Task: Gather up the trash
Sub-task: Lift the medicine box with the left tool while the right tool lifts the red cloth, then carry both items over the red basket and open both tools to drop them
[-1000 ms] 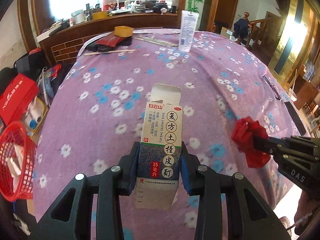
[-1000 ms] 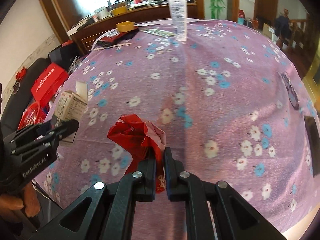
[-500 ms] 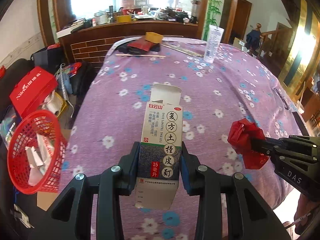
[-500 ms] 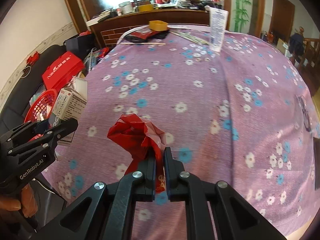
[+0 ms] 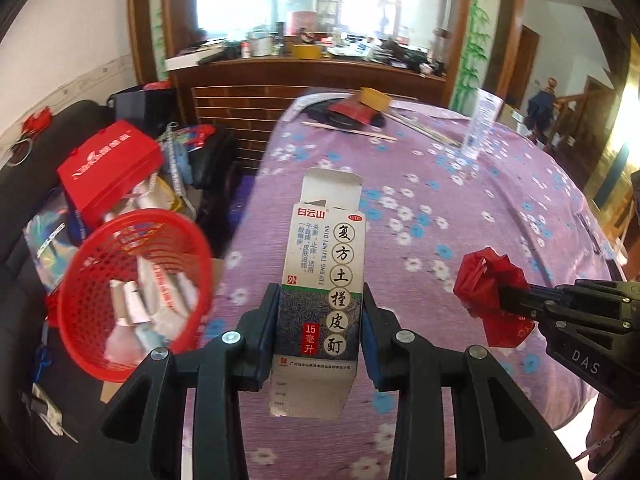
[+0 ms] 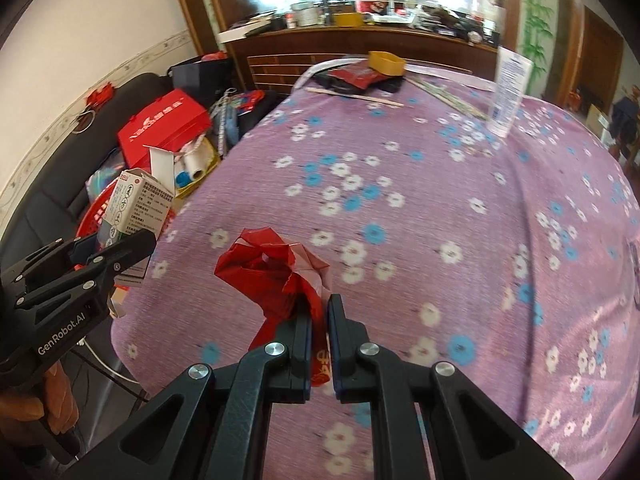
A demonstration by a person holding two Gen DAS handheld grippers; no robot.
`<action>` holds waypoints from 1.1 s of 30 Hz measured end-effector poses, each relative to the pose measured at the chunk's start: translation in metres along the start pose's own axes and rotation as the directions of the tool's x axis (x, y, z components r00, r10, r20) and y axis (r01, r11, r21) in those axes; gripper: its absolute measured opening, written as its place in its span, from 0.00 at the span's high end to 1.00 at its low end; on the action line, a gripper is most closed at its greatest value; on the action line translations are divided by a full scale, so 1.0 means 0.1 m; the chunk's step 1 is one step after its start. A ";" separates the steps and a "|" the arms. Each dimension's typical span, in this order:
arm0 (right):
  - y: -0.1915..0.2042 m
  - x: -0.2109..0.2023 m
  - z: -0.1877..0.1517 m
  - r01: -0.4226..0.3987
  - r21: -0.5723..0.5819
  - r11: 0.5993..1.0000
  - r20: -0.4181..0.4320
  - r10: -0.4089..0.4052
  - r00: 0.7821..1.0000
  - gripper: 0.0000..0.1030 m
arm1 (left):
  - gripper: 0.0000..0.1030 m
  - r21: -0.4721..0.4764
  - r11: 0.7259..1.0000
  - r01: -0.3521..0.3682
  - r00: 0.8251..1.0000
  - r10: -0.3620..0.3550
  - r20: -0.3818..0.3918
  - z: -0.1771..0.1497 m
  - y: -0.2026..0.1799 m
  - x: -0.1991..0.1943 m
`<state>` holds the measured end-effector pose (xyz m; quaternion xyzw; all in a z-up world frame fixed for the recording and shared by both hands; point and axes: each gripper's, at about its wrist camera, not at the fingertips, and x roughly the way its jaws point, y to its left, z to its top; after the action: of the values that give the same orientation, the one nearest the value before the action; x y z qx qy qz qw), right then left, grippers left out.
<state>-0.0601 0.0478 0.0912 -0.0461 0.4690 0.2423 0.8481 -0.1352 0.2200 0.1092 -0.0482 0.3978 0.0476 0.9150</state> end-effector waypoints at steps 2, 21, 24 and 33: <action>0.12 0.04 0.05 -0.017 -0.019 1.000 -0.002 0.017 1.000 0.92 | 0.66 -0.024 1.000 -0.018 1.000 0.018 0.004 0.00 0.13 -0.04; 1.10 0.45 0.72 -0.225 -0.092 0.970 -0.028 0.224 0.974 0.92 | 0.66 -0.248 0.950 -0.188 0.980 0.197 0.013 -0.10 1.42 -0.32; 1.28 0.52 0.84 -0.244 -0.107 0.964 -0.032 0.242 0.970 0.92 | 0.66 -0.269 0.939 -0.214 0.975 0.222 0.001 -0.12 1.58 -0.31; 1.67 0.76 1.15 -0.297 -0.079 0.952 -0.055 0.294 0.954 0.92 | 0.66 -0.299 0.917 -0.264 0.963 0.266 -0.036 -0.05 1.85 -0.15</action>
<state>-0.0132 0.2572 0.1182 -0.0169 0.4777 0.3853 0.7893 -0.1722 0.4018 0.1071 -0.1327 0.3861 0.2313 0.8831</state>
